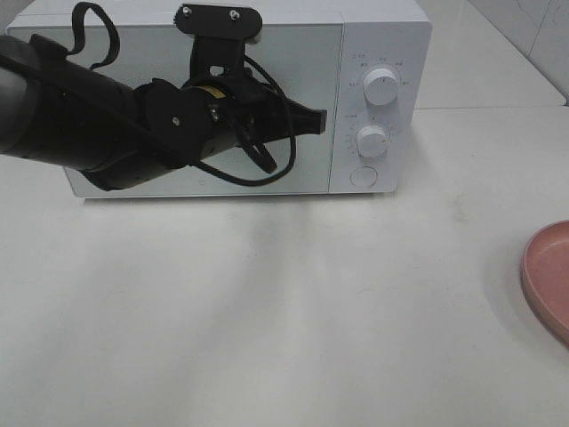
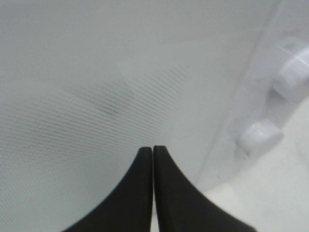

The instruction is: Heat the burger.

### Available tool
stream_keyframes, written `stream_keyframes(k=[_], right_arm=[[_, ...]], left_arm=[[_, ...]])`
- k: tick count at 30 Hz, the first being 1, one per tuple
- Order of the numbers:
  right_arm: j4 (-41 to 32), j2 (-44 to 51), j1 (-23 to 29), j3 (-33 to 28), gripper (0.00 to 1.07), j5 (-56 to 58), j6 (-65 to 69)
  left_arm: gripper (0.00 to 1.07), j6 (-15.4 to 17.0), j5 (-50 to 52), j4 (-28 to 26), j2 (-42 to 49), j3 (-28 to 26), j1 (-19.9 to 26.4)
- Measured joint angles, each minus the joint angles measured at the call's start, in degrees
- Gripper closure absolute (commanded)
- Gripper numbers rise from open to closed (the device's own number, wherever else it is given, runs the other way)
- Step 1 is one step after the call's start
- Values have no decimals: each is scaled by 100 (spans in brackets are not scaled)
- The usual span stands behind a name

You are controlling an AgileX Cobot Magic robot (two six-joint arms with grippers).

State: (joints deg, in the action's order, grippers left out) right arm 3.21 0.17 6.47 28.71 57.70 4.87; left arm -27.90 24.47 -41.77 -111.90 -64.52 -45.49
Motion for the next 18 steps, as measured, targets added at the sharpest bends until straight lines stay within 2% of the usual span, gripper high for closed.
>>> stream_keyframes(k=[1,2,3,4,5,6,7,11,13,16,18], right_arm=[[0,0,0,0,31,0,0],[0,0,0,0,31,0,0],[0,0,0,0,31,0,0],[0,0,0,0,31,0,0],[0,0,0,0,31,0,0],[0,0,0,0,31,0,0],[0,0,0,0,31,0,0],[0,0,0,0,31,0,0],[0,0,0,0,31,0,0],[0,0,0,0,31,0,0],[0,0,0,0,31,0,0]], left_arm=[[92,-166,-327,-63,74,74,-92],[64,-212,-579,-126,103,103,-138],[64,-212,-579,-126,103,103,-138],[25,-258,-1089,-229,166,126,-166],[25,-258,-1089,-229,166,126,-166],[12,-264,-1375,-269,195,132,-166],[6,-275,-1942,-304,246,132,-166],[8,-275,-2670,-195,361,132,-166],[8,-275,-3415,74,533,132,-160],[8,-269,-3908,223,642,132,-115],[8,-183,-4750,390,819,132,29]])
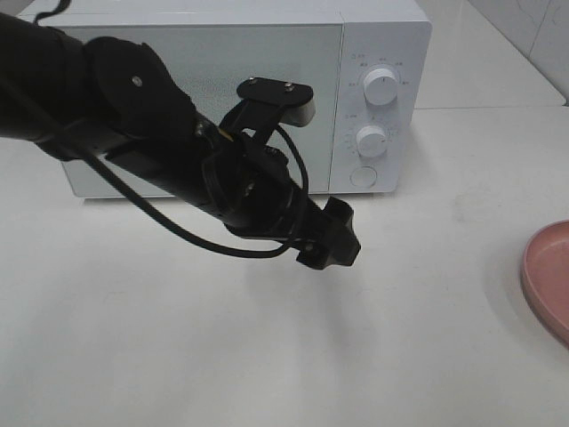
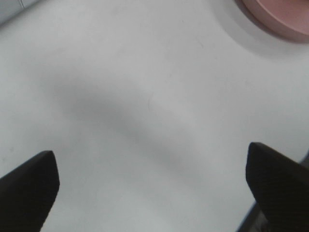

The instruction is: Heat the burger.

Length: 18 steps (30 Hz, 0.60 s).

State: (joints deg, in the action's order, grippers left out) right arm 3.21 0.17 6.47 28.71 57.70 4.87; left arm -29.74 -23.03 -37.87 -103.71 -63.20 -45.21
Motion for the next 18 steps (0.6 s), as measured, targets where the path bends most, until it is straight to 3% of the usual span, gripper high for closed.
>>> stream_keyframes(k=[7,9,12,14,15,17,18], right_arm=[[0,0,0,0,31,6,0],[0,0,0,0,31,6,0],[0,0,0,0,31,6,0],[0,0,0,0,31,6,0],[0,0,0,0,31,6,0],[0,0,0,0,31,6,0],[0,0,0,0,31,6,0]], left_arm=[[8,258,-1736,166,361,0,596],[8,464,-2710,223,613,0,1071],[8,539,-2859,258,699,0,1186],[8,894,-3266,590,968,0,1495],[8,894,-3266,590,968,0,1495],[8,1358,-3432,1089,1295,40,1788],[8,1358,-3432,1089,1295,40,1788]])
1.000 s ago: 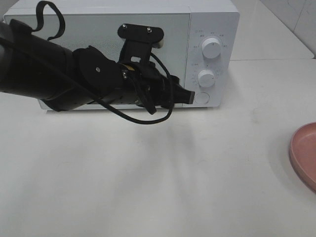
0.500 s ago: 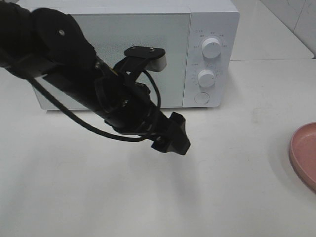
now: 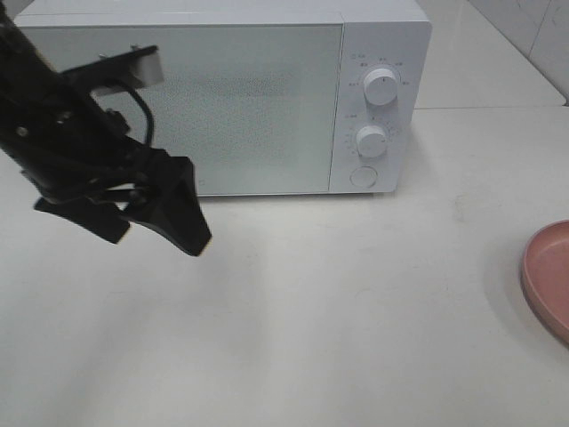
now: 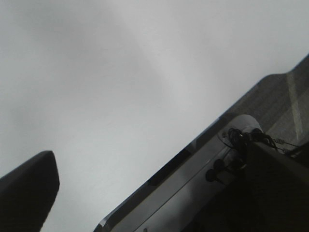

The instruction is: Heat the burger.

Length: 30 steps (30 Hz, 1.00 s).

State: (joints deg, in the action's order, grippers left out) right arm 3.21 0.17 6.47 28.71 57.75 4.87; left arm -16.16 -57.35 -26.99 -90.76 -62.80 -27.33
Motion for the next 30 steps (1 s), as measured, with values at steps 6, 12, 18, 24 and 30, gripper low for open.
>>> stream_keyframes(k=[6,12,18,24,30], right_arm=[[0,0,0,0,31,0,0],[0,0,0,0,31,0,0],[0,0,0,0,31,0,0],[0,0,0,0,31,0,0],[0,0,0,0,31,0,0]], left_arm=[[8,980,-149,865,1026,567,842],[9,1438,-418,1432,2011,1163,1719],[9,1616,-751,1948,2939,1621,2366],[9,1656,-951,2189,3930,2229,2767],[9,1656,-900,2349,4945,2848,2813]])
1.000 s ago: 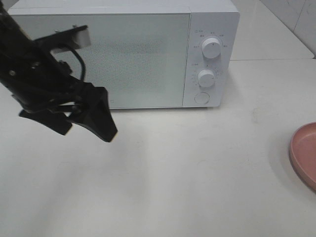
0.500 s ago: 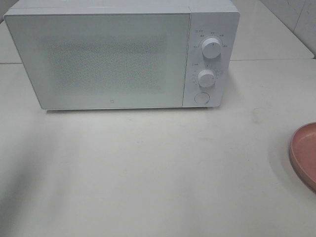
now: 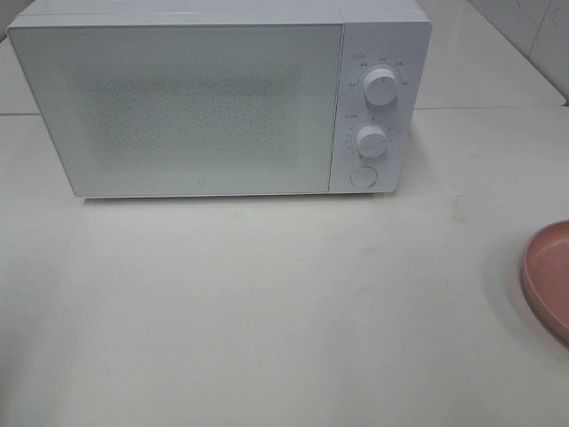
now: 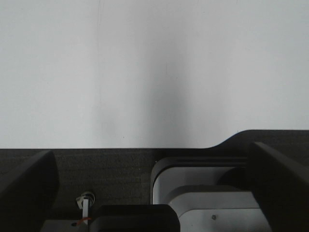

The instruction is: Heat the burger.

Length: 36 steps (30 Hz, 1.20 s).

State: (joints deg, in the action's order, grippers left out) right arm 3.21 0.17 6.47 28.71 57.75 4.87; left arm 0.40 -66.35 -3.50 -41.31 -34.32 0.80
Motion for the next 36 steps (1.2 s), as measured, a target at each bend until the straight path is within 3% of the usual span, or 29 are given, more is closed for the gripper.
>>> stream_keyframes(k=[4,24,36], right_arm=[[0,0,0,0,31,0,0],[0,0,0,0,31,0,0],[0,0,0,0,31,0,0]], left_arm=[[9,0,332,40,859,407,0],[9,0,413,52,3867,447,0],[9,0,413,46,4154,447,0]])
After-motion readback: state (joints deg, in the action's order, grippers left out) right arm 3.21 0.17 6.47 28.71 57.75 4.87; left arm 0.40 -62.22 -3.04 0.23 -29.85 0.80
